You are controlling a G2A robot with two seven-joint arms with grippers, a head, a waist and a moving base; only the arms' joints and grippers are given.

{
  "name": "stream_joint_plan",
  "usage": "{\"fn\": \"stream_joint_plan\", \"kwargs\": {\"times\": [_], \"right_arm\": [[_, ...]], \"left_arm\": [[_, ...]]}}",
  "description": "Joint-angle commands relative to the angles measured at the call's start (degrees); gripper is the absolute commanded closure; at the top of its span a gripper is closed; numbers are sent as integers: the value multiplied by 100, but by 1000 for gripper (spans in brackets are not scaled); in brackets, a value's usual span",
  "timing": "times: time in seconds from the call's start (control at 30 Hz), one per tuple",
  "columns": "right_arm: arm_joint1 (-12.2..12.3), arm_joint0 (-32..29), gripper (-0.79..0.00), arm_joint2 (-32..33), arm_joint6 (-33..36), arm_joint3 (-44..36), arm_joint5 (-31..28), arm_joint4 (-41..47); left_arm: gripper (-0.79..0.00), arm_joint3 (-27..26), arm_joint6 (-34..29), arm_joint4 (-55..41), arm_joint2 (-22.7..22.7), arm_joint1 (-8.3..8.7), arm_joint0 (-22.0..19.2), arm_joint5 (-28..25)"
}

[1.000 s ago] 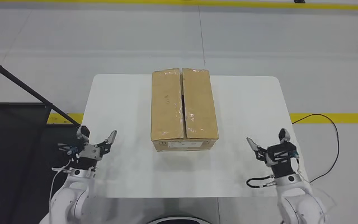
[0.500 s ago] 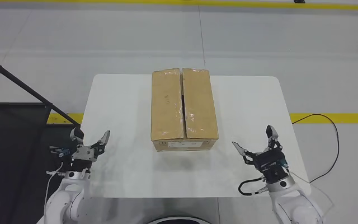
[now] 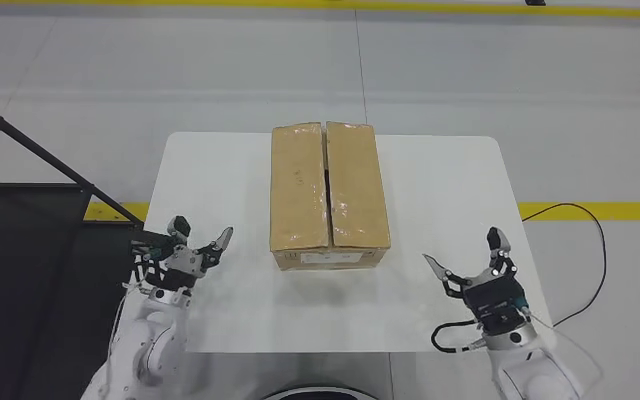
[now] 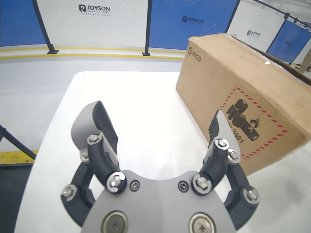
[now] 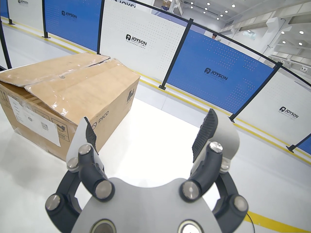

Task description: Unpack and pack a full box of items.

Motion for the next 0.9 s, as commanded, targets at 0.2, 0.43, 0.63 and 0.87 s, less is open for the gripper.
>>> {"fn": "stream_joint_plan", "kwargs": {"times": [0.2,0.43,0.63,0.87], "right_arm": [[6,-210,-785,117,-174,93,-109,-208],[-4,-220,-785,83,-258,248,-190,-168],[-7,-184,-785,102,-336,352,-294,-122],[-1,-153,-785,116,-440,421,-440,-217]], "left_arm": [[-785,152,-17,418,625,-66,-263,-41],[-785,223,25,684,946,-102,-392,-129],[-785,208,8,702,1071,-125,-397,-152],[-785,169,-41,809,1287,-156,-439,-169]]}}
